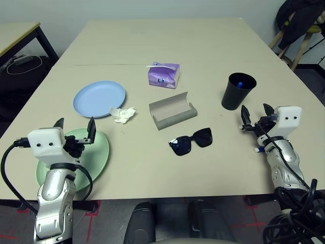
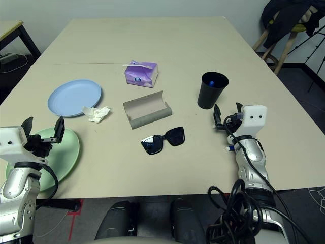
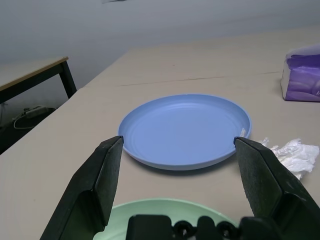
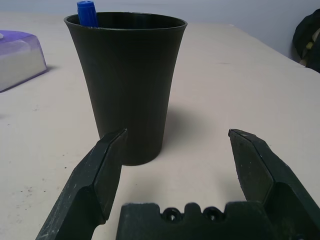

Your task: Organize and tidy the items on the table.

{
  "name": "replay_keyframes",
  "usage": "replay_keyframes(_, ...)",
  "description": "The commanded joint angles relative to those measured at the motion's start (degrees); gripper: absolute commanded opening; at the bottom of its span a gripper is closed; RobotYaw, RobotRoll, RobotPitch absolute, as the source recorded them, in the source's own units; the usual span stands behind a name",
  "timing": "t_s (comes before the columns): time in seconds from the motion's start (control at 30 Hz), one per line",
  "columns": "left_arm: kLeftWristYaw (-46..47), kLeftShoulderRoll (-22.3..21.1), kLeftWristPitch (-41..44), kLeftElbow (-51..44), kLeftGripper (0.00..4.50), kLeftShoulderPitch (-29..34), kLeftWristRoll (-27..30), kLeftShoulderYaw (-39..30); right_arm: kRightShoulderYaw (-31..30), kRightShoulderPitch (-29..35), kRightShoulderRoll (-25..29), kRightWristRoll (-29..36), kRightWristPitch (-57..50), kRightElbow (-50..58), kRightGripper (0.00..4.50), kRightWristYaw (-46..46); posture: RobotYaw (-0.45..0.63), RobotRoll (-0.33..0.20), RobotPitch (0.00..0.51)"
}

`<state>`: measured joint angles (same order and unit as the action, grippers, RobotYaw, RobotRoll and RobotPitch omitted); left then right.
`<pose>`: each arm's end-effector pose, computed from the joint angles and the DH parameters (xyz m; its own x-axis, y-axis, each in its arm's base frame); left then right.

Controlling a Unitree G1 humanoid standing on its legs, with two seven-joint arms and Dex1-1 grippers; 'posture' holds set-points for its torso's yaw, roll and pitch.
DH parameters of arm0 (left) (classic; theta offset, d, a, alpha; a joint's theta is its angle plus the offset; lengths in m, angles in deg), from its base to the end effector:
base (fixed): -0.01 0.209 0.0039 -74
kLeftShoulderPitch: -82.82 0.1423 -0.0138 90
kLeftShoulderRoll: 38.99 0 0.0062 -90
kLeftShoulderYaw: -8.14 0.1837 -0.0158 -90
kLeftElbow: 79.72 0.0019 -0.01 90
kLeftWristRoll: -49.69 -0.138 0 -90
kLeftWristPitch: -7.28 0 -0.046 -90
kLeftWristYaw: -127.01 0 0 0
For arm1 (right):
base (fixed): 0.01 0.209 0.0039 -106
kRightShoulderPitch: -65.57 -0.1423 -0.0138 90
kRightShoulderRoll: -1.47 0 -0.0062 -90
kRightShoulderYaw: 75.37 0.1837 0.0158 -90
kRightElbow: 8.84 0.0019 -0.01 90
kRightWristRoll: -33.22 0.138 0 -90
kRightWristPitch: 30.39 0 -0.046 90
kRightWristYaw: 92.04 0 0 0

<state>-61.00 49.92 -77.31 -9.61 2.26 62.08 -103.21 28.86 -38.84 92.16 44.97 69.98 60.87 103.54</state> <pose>0.1573 0.2618 0.1027 0.9731 0.1526 0.1724 -0.1799 0.9713 0.1556 0.2439 -0.2507 0.0635 0.9909 0.0192 0.1329 -0.0121 0.9985 -0.0538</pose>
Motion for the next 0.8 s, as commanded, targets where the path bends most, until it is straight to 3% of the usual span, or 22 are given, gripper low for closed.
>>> replay_keyframes(0.03,-0.4,-0.2,0.0,-0.2,4.5,-0.1,-0.5,0.5,-0.2,0.1,-0.3,0.1,0.3,-0.4,4.46,0.3,0.15,0.0,0.092)
replay_keyframes(0.57,-0.4,0.2,0.1,0.2,4.5,-0.6,-0.5,1.0,-0.2,0.2,-0.1,0.0,0.3,-0.2,4.46,0.4,0.15,0.0,0.092)
replay_keyframes(0.8,-0.5,0.0,0.2,0.7,4.5,-1.5,-0.5,1.0,-2.4,1.4,2.3,1.4,-0.3,4.0,4.46,8.5,0.15,0.0,0.092)
